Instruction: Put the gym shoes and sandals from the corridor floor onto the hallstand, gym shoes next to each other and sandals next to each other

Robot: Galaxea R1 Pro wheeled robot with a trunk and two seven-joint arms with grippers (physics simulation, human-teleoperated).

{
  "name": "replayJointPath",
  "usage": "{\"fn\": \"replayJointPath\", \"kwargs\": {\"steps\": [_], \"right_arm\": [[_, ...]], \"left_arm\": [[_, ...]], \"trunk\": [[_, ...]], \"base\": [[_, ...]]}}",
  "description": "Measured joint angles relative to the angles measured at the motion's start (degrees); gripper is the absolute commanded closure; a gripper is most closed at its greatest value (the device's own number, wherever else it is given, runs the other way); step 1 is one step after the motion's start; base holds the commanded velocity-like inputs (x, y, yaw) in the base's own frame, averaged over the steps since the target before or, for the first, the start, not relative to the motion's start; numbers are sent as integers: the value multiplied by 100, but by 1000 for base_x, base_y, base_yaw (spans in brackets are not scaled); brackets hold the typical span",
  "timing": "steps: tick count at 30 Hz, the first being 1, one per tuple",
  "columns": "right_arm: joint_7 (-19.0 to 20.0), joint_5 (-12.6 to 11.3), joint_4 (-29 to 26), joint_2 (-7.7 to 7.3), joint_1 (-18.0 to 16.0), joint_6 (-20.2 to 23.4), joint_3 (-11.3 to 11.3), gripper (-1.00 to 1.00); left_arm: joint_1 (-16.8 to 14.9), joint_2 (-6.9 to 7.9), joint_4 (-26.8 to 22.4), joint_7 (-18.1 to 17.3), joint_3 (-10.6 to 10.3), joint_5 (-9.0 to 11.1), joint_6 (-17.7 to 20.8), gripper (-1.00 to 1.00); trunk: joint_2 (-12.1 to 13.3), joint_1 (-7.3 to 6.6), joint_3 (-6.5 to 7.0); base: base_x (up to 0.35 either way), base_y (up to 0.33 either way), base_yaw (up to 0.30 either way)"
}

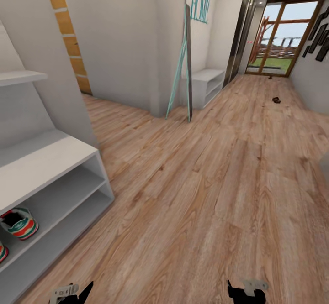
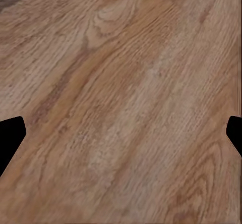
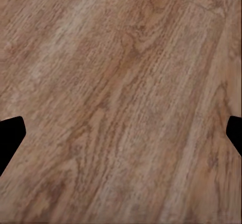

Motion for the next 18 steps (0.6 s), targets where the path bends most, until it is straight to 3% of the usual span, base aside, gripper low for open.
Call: {"fn": "replayJointPath", "kwargs": {"steps": [10,18], "right_arm": [[4,0,4,39,7,-7,-2,-100],[5,0,1,43,8,-9,-3,-100]], "left_arm": [[1,-126,18,163,-73,-267,-183,-100],[1,-145,16,192,-87,-326,-210,-100]], "trunk": [[0,0,0],[0,0,0]], "base": [[0,0,-300],[0,0,-300]]}}
